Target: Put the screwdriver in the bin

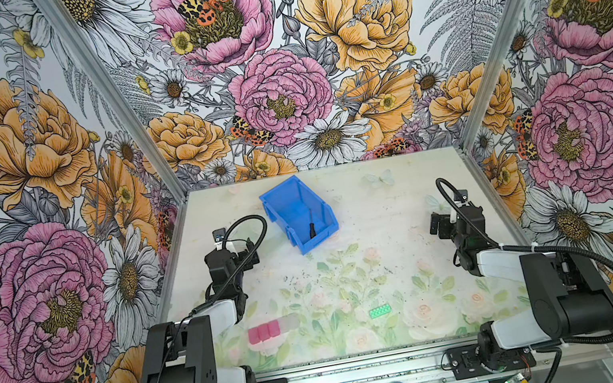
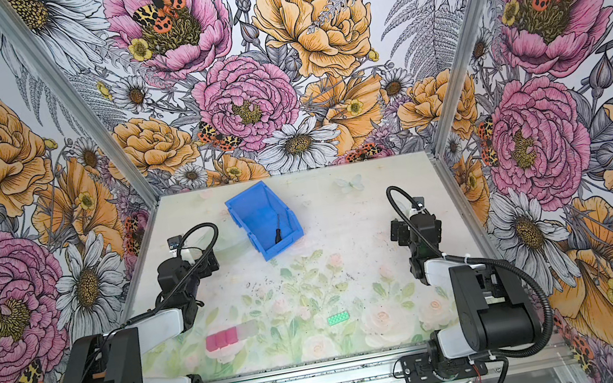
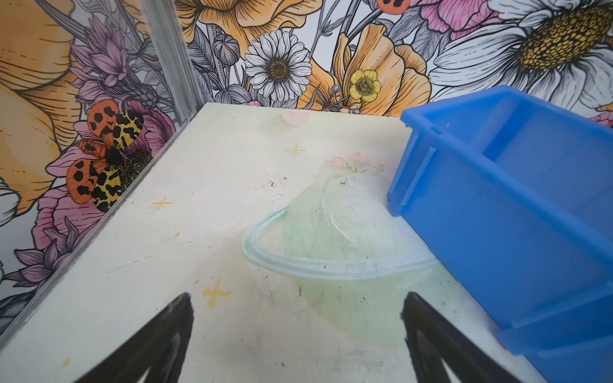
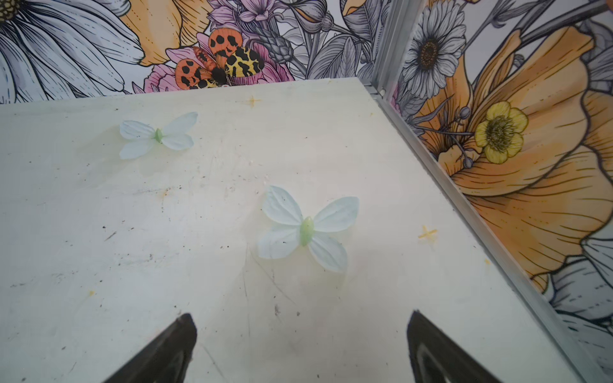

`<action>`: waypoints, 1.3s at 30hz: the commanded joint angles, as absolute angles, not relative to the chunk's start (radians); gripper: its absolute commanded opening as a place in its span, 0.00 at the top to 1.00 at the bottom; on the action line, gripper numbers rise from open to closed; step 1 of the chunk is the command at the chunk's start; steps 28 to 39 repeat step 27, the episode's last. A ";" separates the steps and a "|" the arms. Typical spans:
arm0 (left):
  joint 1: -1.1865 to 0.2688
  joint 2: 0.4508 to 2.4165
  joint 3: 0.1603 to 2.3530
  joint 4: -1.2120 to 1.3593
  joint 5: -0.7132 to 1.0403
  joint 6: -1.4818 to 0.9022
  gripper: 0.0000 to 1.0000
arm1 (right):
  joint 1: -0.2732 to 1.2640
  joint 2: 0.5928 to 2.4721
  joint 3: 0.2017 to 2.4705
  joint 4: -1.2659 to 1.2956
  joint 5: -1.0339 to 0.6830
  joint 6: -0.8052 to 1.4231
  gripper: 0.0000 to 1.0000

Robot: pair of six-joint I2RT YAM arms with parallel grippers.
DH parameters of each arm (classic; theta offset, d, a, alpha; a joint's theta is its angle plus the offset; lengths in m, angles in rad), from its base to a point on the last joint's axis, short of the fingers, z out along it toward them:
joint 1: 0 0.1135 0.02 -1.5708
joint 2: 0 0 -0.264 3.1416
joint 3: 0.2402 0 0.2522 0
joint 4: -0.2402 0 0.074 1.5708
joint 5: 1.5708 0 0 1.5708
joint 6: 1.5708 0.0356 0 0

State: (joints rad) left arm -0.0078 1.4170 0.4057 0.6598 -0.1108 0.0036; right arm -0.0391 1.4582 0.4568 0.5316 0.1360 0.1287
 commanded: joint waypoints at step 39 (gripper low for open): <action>0.006 1.547 0.380 0.926 -0.064 0.018 0.01 | -0.035 1.526 0.408 0.827 0.074 0.095 0.00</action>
